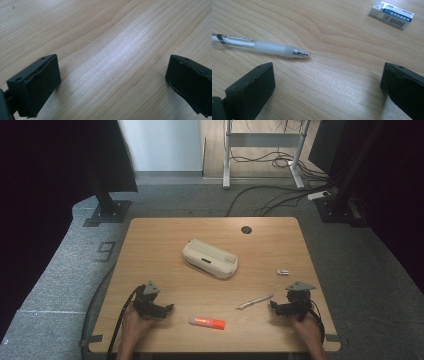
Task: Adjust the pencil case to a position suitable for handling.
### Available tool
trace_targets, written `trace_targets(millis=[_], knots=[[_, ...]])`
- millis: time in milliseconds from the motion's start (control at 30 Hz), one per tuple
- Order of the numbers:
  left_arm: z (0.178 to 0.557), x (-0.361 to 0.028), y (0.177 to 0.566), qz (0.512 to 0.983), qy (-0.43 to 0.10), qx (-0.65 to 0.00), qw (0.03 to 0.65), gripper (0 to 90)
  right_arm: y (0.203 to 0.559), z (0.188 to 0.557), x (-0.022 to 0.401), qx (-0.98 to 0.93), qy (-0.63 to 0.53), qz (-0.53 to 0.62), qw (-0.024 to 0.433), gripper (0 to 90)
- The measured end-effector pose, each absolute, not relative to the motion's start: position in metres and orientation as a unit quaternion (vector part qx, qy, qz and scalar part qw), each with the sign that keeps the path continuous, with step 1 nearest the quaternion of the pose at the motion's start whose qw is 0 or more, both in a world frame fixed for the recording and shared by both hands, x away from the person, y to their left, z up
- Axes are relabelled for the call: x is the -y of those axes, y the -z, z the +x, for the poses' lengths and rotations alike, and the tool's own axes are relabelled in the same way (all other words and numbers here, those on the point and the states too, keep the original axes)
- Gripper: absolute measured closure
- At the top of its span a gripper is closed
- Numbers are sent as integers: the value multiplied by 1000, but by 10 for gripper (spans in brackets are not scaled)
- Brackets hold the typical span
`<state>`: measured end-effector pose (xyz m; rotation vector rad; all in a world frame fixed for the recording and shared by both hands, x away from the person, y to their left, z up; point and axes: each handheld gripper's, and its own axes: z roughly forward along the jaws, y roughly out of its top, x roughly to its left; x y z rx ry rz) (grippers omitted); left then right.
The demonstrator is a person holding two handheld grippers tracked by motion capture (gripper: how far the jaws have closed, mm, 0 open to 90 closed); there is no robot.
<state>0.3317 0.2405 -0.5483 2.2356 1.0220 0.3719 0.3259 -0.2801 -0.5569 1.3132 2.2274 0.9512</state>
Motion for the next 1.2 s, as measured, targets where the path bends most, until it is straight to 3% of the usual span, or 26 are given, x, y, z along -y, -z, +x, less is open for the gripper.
trace_targets(millis=[867,1200], knots=[[335,-237,547,849,-142,-392,326,19,557,326,280,-793,-339,468,192,0],[339,-234,532,845,-132,-368,364,33,557,326,280,-793,-339,468,192,0]])
